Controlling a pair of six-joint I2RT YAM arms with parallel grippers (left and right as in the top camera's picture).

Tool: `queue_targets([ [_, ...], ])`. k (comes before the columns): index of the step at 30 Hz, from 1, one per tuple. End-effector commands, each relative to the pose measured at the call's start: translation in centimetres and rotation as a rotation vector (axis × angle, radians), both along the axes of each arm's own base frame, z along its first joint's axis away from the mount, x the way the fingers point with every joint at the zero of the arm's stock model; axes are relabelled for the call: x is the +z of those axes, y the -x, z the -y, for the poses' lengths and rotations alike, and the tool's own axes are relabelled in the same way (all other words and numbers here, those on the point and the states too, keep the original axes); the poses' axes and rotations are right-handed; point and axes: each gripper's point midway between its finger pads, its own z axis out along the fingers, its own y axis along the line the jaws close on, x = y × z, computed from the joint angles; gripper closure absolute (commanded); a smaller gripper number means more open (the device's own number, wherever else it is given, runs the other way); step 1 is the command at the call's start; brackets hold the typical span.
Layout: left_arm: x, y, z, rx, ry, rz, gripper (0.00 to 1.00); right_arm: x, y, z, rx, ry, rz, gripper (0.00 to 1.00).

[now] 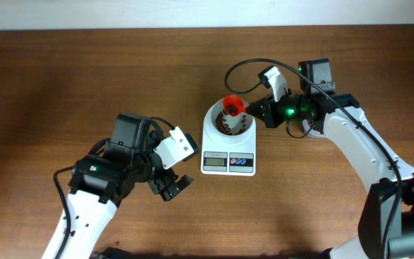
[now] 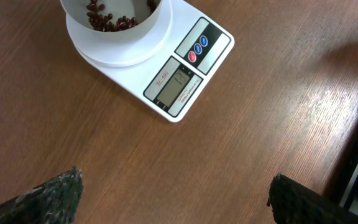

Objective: Scoop and weigh 50g on scale
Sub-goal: 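Tilt the scoop with right gripper to pour beans into bowl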

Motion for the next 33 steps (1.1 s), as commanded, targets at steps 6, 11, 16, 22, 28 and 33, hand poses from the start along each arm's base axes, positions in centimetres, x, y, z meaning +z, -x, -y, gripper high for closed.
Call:
queue_targets([
  [6,0.8,-0.3,0.2,-0.011,0.016,0.024,0.01,1.0,0.4,-0.5,0.036,-0.004,0.042,0.96],
  [11,0.8,-0.3,0.2,-0.011,0.015,0.024,0.01,0.9,0.3,-0.4,0.031,0.003,0.044,0.96],
  [16,0.8,-0.3,0.2,-0.011,0.016,0.024,0.01,0.8,-0.2,-0.1,0.013,0.024,0.058,0.96],
  [22,0.8,-0.3,0.2,-0.011,0.016,0.024,0.01,0.9,0.9,-0.4,0.086,0.020,0.076,0.96],
  [28,0.8,-0.3,0.2,-0.011,0.015,0.024,0.01,1.7,0.4,-0.5,0.046,-0.001,0.073,0.96],
  [33,0.8,-0.3,0.2,-0.011,0.015,0.024,0.01,1.8,0.7,-0.7,0.057,-0.017,0.063,0.96],
])
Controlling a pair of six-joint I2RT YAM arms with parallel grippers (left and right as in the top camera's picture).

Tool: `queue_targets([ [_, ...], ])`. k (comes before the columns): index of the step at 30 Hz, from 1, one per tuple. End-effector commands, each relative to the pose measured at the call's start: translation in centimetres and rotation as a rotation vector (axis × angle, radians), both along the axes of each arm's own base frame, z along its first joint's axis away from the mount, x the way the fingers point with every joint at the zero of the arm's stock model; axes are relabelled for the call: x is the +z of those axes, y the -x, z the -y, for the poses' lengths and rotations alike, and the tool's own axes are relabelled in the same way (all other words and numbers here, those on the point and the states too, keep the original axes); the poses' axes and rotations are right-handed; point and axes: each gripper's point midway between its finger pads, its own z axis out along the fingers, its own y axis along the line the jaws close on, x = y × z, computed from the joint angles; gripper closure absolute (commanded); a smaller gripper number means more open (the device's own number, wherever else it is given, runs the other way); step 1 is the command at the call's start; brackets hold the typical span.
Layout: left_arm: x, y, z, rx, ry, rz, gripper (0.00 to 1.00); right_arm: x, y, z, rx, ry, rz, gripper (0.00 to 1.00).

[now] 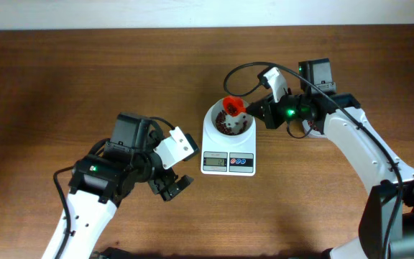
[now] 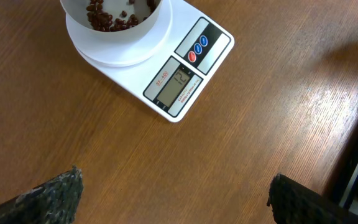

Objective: Scoop and weigh 50g on scale
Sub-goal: 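Tilt the scoop with right gripper to pour beans into bowl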

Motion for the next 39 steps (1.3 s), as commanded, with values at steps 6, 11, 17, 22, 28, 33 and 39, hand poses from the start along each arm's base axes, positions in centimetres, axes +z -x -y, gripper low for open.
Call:
queue_targets([
  [6,0.8,-0.3,0.2,-0.010,0.015,0.024,0.01,1.9,0.8,-0.9,0.040,-0.054,0.021,0.96],
  [11,0.8,-0.3,0.2,-0.010,0.015,0.024,0.01,1.2,-0.8,0.7,-0.077,0.040,0.037,0.96],
  [17,0.8,-0.3,0.2,-0.011,0.015,0.024,0.01,0.9,-0.1,1.3,-0.060,0.093,0.041,0.96],
  [22,0.8,-0.3,0.2,-0.011,0.015,0.024,0.01,1.3,0.0,1.3,-0.058,0.096,0.057,0.96],
  [28,0.8,-0.3,0.2,-0.010,0.015,0.024,0.01,1.6,0.9,0.6,0.033,0.074,0.088,0.96],
  [33,0.8,-0.3,0.2,-0.011,0.015,0.024,0.01,1.6,0.8,0.6,0.018,0.071,0.080,0.96],
  [39,0.8,-0.3,0.2,-0.011,0.015,0.024,0.01,2.0,1.7,-0.1,0.119,0.051,0.130,0.96],
])
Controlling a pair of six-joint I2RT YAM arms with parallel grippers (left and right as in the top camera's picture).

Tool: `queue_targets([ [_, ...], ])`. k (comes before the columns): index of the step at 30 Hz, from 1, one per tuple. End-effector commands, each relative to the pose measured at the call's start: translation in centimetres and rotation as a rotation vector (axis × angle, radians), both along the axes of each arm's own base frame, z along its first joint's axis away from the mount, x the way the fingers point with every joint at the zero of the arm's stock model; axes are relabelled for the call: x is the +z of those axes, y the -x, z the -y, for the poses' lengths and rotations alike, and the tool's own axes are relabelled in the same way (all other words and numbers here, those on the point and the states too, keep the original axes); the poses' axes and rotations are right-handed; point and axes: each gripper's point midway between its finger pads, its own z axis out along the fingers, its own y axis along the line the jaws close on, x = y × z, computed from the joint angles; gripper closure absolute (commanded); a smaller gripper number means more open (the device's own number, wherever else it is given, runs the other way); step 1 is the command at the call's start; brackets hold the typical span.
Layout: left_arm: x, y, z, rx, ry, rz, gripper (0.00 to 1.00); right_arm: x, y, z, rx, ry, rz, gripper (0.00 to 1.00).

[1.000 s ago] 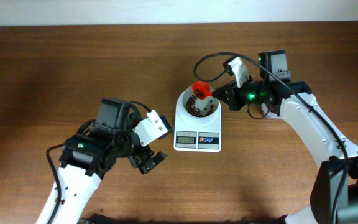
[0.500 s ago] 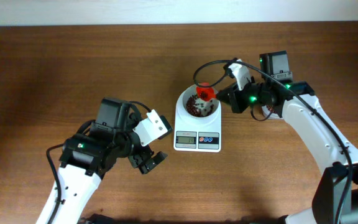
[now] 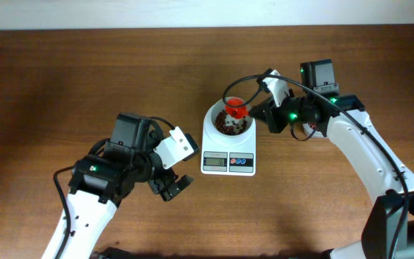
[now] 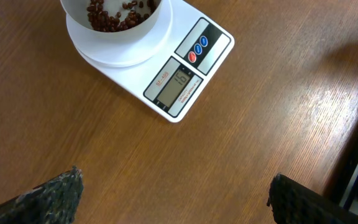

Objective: Scoop and weigh 50g on scale
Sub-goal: 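Tilt the scoop with right gripper to pour beans into bowl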

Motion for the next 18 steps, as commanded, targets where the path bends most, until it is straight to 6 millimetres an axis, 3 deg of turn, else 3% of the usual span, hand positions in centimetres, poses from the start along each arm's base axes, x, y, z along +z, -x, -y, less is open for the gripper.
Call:
queue_targets([
  [1,0.8,-0.3,0.2,-0.010,0.015,0.024,0.01,0.6,-0.6,0.6,-0.055,0.039,0.026,0.96],
  [3,0.8,-0.3,0.2,-0.011,0.015,0.024,0.01,1.2,0.9,-0.6,0.066,-0.010,0.047,0.96],
  [4,0.8,-0.3,0.2,-0.010,0.015,0.024,0.01,0.3,-0.5,0.8,-0.046,0.065,0.033,0.96],
  [5,0.8,-0.3,0.2,-0.011,0.015,0.023,0.01,0.2,-0.3,0.8,-0.063,0.056,0.006,0.96],
  [6,0.8,-0.3,0.2,-0.011,0.015,0.024,0.01,1.1,1.1,-0.7,0.086,-0.006,0.055,0.96],
  [8,0.8,-0.3,0.2,-0.010,0.015,0.024,0.01,0.5,-0.4,0.4,-0.034,0.049,0.036,0.96],
  [9,0.8,-0.3,0.2,-0.011,0.015,0.023,0.01,1.3,1.0,-0.8,0.089,-0.007,0.067,0.96],
  [10,0.8,-0.3,0.2,-0.011,0.015,0.023,0.01,0.9,-0.1,0.0,0.024,0.038,0.074,0.96],
  [12,0.8,-0.3,0.2,-0.011,0.015,0.023,0.01,1.7,0.7,-0.8,0.088,-0.002,0.097,0.96],
  [13,0.8,-0.3,0.2,-0.010,0.015,0.024,0.01,0.9,-0.8,0.7,-0.056,0.065,0.059,0.96],
  [15,0.8,-0.3,0.2,-0.011,0.015,0.024,0.01,1.4,0.5,-0.5,0.063,0.038,0.099,0.96],
  [16,0.8,-0.3,0.2,-0.011,0.015,0.024,0.01,0.5,-0.4,0.3,-0.037,0.095,0.062,0.96],
  [17,0.8,-0.3,0.2,-0.010,0.015,0.024,0.01,1.2,1.2,-1.4,0.104,0.047,0.099,0.96],
  [18,0.8,-0.3,0.2,-0.011,0.015,0.024,0.01,0.4,-0.2,-0.3,-0.005,0.123,0.093,0.96],
])
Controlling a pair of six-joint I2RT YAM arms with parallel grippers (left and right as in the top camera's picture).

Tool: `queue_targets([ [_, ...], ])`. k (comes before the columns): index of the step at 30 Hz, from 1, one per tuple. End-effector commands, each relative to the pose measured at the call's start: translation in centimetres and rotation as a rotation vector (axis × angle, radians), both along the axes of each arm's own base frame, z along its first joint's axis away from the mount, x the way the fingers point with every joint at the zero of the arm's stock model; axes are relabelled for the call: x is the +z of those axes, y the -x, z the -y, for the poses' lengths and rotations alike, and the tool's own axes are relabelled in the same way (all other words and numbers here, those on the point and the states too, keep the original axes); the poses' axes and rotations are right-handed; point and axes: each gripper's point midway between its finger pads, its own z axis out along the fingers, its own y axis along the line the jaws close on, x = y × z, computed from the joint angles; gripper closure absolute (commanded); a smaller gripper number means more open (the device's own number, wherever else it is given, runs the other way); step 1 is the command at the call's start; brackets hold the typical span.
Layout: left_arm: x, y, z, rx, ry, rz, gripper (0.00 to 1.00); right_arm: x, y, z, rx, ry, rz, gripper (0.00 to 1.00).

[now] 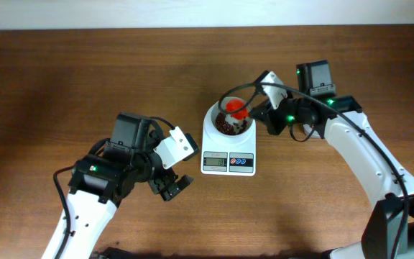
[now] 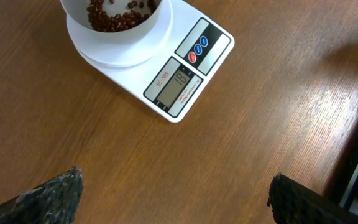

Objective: Scoop and weigh 50g on scale
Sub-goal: 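Tilt the scoop with right gripper to pour beans into bowl, then move the empty scoop with right gripper back to the bean tub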

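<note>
A white scale [image 1: 228,162] [image 2: 185,68] stands mid-table with a white bowl [image 1: 228,121] [image 2: 112,18] of dark beans [image 1: 226,127] [image 2: 114,14] on it. Its display [image 2: 177,85] shows digits I cannot read surely. A red scoop [image 1: 237,109] is tilted over the bowl's far right rim, held by my right gripper [image 1: 259,111], which is shut on its handle. My left gripper [image 1: 172,184] [image 2: 176,196] hovers open over bare wood to the front left of the scale, holding nothing.
The wooden table [image 1: 63,86] runs to a pale wall at the back. Cables loop from the right arm [image 1: 358,155] above the bowl. The left arm [image 1: 99,187] fills the front left.
The right gripper and red scoop have shifted slightly right and up at the bowl's rim. The display's reading has changed. The left gripper has not moved.
The right gripper held the red scoop over the bowl's far rim throughout, shifting a little each time. The beans in the bowl grew from a thin scatter to a fuller layer, and the scale's reading changed. The left gripper stayed open and still.
</note>
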Motion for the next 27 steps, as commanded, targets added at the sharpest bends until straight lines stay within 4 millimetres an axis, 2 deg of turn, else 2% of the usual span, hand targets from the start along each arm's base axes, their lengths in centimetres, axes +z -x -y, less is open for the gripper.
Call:
queue_targets([
  [1,0.8,-0.2,0.2,-0.011,0.015,0.023,0.01,1.0,-0.3,-0.8,-0.017,0.029,0.049,0.96],
  [2,0.8,-0.2,0.2,-0.011,0.015,0.023,0.01,1.4,0.6,-1.9,0.078,0.012,0.087,0.96],
  [3,0.8,-0.3,0.2,-0.011,0.015,0.023,0.01,1.1,-0.4,-1.2,0.012,0.061,0.099,0.96],
  [4,0.8,-0.3,0.1,-0.011,0.015,0.023,0.01,1.3,-0.3,-1.5,0.016,0.046,0.093,0.96],
  [5,0.8,-0.3,0.1,-0.011,0.015,0.023,0.01,1.0,-0.9,-0.7,-0.026,0.090,0.106,0.96],
  [7,0.8,-0.3,0.1,-0.011,0.014,0.023,0.01,1.0,0.1,-1.2,0.023,0.094,0.102,0.96],
  [8,0.8,-0.3,0.1,-0.011,0.015,0.023,0.01,0.5,-1.1,0.2,-0.071,0.167,0.113,0.96],
  [10,0.8,-0.3,0.1,-0.011,0.014,0.023,0.01,1.0,0.0,-0.7,0.000,0.147,0.121,0.96],
  [11,0.8,-0.3,0.1,-0.011,0.014,0.023,0.01,1.0,-1.5,0.6,-0.127,0.189,0.123,0.96],
  [12,0.8,-0.2,0.2,-0.011,0.015,0.022,0.01,1.5,-0.1,-1.1,-0.016,0.140,0.130,0.96],
  [13,0.8,-0.3,0.1,-0.011,0.015,0.023,0.01,1.3,-0.3,-0.9,-0.018,0.186,0.158,0.96],
  [14,0.8,-0.3,0.2,-0.011,0.015,0.023,0.01,1.2,-1.1,-0.1,-0.096,0.223,0.158,0.96],
  [15,0.8,-0.2,0.2,-0.011,0.015,0.023,0.01,1.3,0.2,-1.3,-0.013,0.200,0.153,0.96],
  [17,0.8,-0.3,0.1,-0.011,0.014,0.023,0.01,1.5,-0.4,-0.8,-0.075,0.217,0.151,0.96],
  [18,0.8,-0.3,0.1,-0.011,0.014,0.023,0.01,2.9,-0.5,-0.8,-0.122,0.178,0.148,0.96],
  [19,0.8,-0.3,0.2,-0.011,0.015,0.023,0.01,5.6,-0.3,-0.8,-0.164,0.135,0.172,0.96],
  [20,0.8,-0.3,0.1,-0.011,0.014,0.023,0.01,10.0,0.9,-0.2,-0.202,0.089,0.229,0.96],
  [22,0.8,-0.3,0.1,-0.011,0.014,0.023,0.01,14.2,4.1,0.9,-0.242,0.034,0.263,0.96],
  [24,0.8,-0.3,0.1,-0.011,0.014,0.023,0.01,16.5,8.1,3.4,-0.315,-0.001,0.235,0.96],
  [27,0.8,-0.2,0.2,-0.011,0.015,0.023,0.01,16.4,12.5,4.8,-0.365,-0.008,0.135,0.96],
])
